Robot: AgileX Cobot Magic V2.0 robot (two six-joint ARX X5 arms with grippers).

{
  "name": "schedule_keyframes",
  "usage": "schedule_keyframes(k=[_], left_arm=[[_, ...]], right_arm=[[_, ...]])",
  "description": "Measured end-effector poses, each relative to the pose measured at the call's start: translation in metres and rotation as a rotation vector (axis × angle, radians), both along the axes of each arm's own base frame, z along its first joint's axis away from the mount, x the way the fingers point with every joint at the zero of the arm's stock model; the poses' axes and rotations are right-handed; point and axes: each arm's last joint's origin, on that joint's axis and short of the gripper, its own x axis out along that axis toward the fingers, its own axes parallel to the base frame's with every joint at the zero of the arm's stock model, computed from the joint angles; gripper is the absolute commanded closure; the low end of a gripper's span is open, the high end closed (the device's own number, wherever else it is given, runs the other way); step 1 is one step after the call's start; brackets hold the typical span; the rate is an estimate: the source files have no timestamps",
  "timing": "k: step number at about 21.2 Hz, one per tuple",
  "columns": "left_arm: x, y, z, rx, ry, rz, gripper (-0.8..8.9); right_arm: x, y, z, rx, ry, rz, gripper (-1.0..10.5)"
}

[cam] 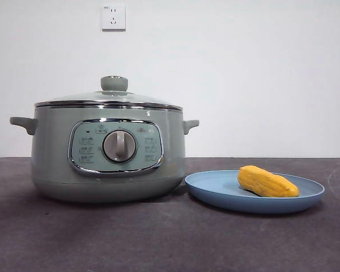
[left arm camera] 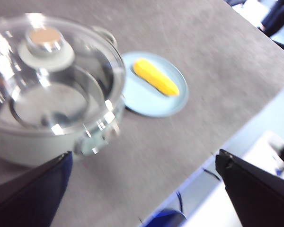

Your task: Take the corn out from the steamer,put the corn on the plate,close the lid

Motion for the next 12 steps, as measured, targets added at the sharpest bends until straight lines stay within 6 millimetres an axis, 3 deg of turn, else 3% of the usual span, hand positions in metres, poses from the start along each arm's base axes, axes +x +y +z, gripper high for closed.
schedule_keyframes(k=[1, 3, 7, 12], left_arm=[[-0.0028, 0.0011, -0.0013, 0.005, 0.020, -0.001, 2.90], [-0.0067, 0.0027, -0.0039, 0.018, 0.056, 0.000, 3.95], [-0.0089, 0.0036, -0.0068, 0.033, 0.093, 0.001, 8.11], [-0.0074, 0.0030, -0.0069, 0.034, 0.093, 0.001, 8.19]], right_arm=[[-0.0003, 0.0003, 0.0000, 0.009, 0.004, 0.012, 3.6], [-0.0005, 0.0005, 0.0001, 0.014, 0.006, 0.020, 4.8], [-0.0005, 0.0005, 0.0001, 0.013, 0.005, 0.021, 9.8], [-0.0004, 0.0004, 0.0000, 0.010, 0.004, 0.017, 9.5]])
